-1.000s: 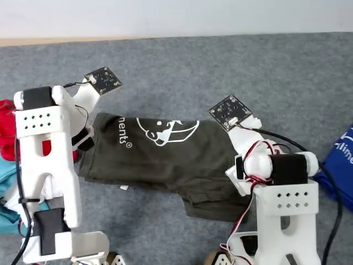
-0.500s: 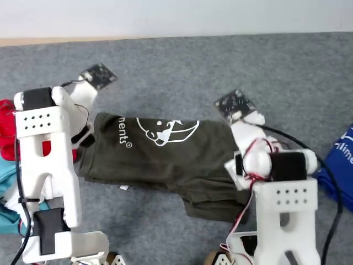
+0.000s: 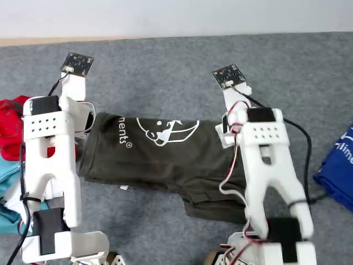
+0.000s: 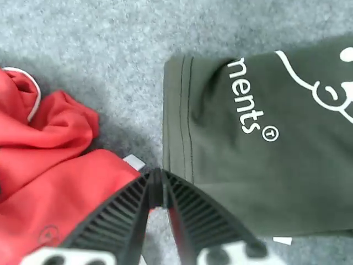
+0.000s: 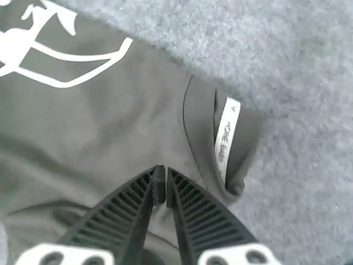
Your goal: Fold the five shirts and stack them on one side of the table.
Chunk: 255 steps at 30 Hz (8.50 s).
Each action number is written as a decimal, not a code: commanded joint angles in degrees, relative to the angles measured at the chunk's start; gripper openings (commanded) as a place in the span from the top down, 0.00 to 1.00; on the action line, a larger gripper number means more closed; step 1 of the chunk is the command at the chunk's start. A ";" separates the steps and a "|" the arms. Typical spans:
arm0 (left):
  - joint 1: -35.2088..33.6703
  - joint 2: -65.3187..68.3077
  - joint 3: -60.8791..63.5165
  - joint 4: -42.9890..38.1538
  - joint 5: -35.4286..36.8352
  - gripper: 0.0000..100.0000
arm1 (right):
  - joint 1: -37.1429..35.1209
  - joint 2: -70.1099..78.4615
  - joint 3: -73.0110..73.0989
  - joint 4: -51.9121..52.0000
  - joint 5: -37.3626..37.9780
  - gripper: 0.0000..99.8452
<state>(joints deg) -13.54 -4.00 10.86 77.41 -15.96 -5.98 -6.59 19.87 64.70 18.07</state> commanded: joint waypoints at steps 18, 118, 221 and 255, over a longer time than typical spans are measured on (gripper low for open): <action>-0.18 -2.46 0.04 -1.05 0.79 0.99 | 3.65 22.46 -20.48 -1.63 -19.69 0.72; 7.65 -3.08 -1.10 3.43 0.62 0.99 | 1.80 -2.07 14.07 4.79 3.34 0.99; 71.74 59.52 -63.08 23.12 -5.80 0.79 | 12.70 -66.24 -12.48 36.00 2.20 0.99; 71.65 63.65 -63.78 23.12 -9.41 0.95 | 12.88 -66.15 -9.58 32.31 2.20 0.99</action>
<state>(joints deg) 58.55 59.74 -51.82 99.21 -23.52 6.15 -73.23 10.55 98.29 20.62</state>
